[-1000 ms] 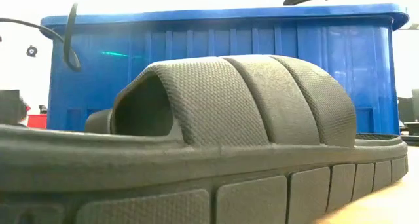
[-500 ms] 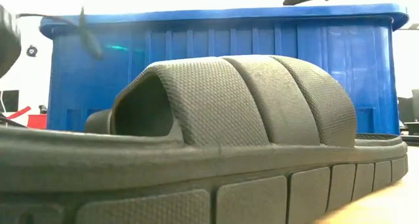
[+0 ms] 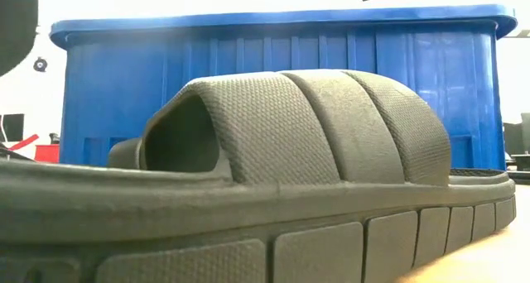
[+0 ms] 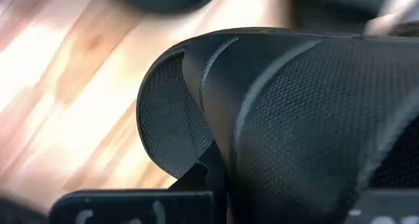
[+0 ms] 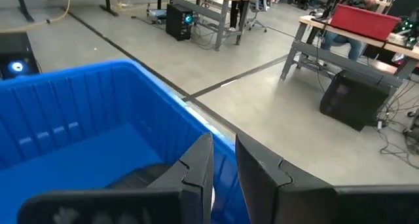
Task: Pick and place slides into bin
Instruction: Put the black slide into the blue bin
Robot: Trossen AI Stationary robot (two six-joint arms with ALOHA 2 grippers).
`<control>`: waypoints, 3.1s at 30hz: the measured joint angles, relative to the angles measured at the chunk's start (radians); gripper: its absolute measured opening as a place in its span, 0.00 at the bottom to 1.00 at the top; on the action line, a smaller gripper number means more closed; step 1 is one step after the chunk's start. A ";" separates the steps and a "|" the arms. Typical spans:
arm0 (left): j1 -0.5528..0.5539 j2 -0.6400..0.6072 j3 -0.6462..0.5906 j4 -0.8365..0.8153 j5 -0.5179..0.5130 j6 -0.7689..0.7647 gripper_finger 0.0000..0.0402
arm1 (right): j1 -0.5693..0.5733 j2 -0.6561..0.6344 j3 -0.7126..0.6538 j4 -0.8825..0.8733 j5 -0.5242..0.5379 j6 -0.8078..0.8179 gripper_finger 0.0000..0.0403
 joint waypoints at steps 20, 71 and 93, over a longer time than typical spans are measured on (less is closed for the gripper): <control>0.245 -0.219 0.072 0.319 -0.600 0.779 0.00 | 0.000 0.000 0.010 0.024 0.000 0.120 0.14; 1.031 0.624 0.509 0.241 -0.694 1.691 0.00 | -0.028 -0.014 0.010 0.283 0.340 -0.322 0.14; 1.051 0.672 0.494 0.345 -0.663 1.711 0.04 | -0.028 -0.013 0.010 0.283 0.337 -0.311 0.14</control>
